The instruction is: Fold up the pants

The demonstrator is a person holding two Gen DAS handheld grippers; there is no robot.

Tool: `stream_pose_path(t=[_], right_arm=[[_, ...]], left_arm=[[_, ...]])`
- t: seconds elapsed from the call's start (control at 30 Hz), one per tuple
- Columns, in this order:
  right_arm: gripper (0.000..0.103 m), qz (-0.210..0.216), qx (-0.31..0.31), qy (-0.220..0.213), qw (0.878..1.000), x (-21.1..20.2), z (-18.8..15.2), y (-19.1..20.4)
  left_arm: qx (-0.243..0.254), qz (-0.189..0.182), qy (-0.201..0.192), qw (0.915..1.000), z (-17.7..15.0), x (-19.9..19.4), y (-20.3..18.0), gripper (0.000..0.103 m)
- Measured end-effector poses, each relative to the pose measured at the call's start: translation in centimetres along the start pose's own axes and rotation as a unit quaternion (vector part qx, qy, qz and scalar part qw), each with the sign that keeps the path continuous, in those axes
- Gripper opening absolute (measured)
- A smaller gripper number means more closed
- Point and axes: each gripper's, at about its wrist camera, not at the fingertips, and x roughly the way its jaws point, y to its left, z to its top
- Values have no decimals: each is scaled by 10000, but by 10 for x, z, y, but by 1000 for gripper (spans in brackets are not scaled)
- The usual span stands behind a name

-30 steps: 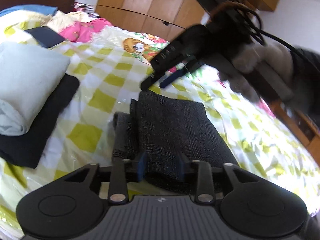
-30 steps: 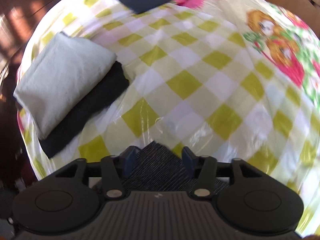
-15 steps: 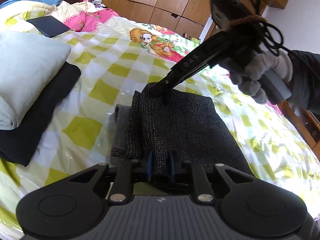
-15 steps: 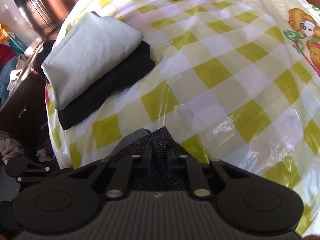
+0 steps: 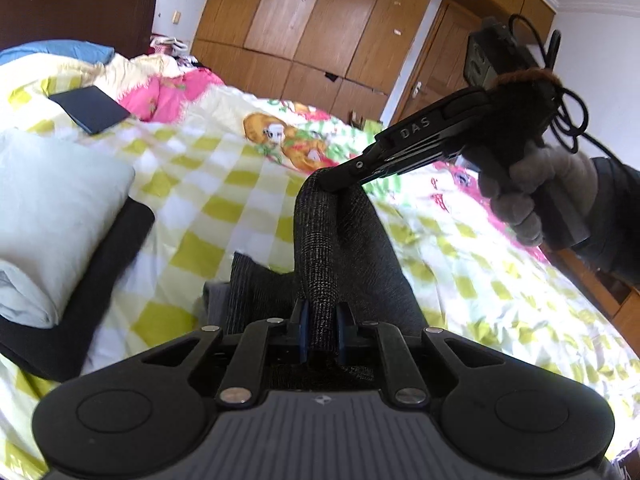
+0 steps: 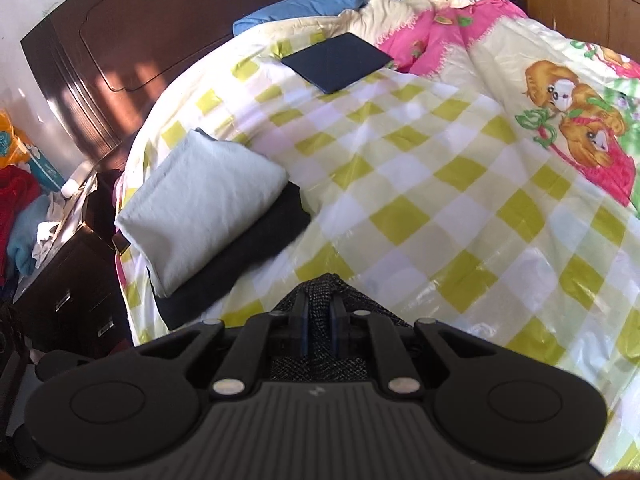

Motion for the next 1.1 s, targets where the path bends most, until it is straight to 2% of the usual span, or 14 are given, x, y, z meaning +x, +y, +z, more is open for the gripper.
stream_pose_path(t=[0.1, 0.23, 0.37, 0.63, 0.73, 0.83, 0.9, 1.0, 1.03, 1.07, 1.1], right_arm=[[11, 73, 40, 54, 10000, 25, 7, 5], [11, 195, -39, 192, 9996, 61, 9, 19], [11, 214, -199, 302, 9991, 87, 7, 35], [11, 127, -549, 481, 9972, 132, 0, 59], [13, 125, -454, 518, 9975, 152, -9, 60], [14, 102, -382, 377, 9985, 162, -17, 63], [15, -103, -669, 222, 9975, 165, -23, 74], [25, -559, -1448, 38, 9879, 177, -39, 96], [34, -568, -1401, 6, 9885, 180, -42, 97], [48, -530, -1350, -27, 9894, 182, -44, 98], [54, -474, -1381, -22, 9893, 185, -45, 100]], left_arm=[[-173, 132, 20, 9998, -4, 4, 13, 27], [-689, 209, 128, 9973, -18, 5, 40, 27], [-902, 291, 210, 9953, -30, 4, 55, 27], [-1083, 463, 269, 9927, -47, 4, 68, 27], [-1022, 618, 322, 9923, -51, 5, 68, 28], [-1051, 706, 350, 9913, -54, 6, 70, 28], [-1138, 725, 380, 9901, -56, 8, 73, 28], [-1035, 787, 584, 9898, -58, 12, 73, 30], [-1050, 812, 619, 9892, -59, 13, 74, 31], [-1049, 825, 642, 9890, -58, 13, 74, 33], [-1030, 833, 653, 9890, -57, 13, 73, 34]])
